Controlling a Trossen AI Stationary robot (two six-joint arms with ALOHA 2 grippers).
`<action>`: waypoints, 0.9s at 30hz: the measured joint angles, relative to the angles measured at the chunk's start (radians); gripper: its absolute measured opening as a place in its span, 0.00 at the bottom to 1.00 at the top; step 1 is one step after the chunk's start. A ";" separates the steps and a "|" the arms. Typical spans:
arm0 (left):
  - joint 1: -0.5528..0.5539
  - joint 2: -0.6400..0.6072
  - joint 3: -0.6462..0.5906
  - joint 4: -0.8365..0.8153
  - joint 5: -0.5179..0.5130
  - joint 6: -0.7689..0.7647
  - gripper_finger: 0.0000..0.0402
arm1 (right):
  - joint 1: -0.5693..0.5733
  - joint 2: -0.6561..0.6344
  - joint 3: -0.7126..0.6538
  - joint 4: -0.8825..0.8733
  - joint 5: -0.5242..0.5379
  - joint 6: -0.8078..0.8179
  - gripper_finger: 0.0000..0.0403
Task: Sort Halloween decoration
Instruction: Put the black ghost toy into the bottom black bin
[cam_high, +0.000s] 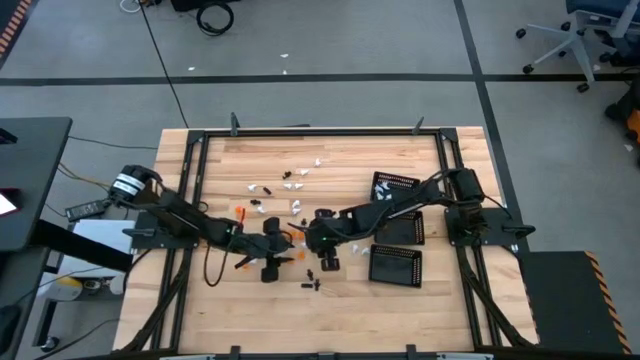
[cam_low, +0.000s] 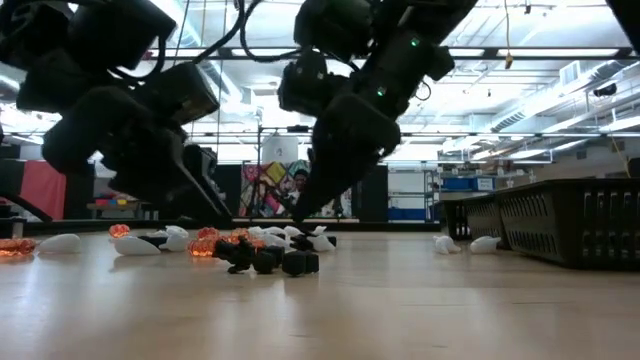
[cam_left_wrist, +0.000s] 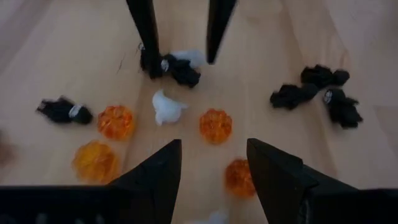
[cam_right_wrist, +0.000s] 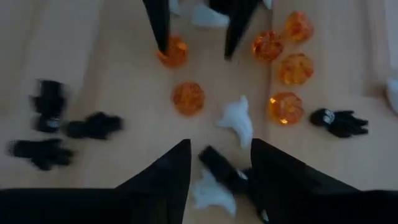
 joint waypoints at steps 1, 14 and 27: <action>-0.003 -0.019 -0.001 -0.029 -0.001 -0.004 0.48 | -0.003 0.000 -0.001 -0.007 -0.002 -0.008 0.42; -0.014 -0.107 -0.001 -0.126 -0.011 -0.005 0.48 | -0.004 0.033 0.000 0.002 -0.029 -0.103 0.38; -0.015 -0.107 -0.001 -0.129 -0.010 -0.031 0.48 | -0.005 0.063 0.001 0.008 -0.047 -0.103 0.25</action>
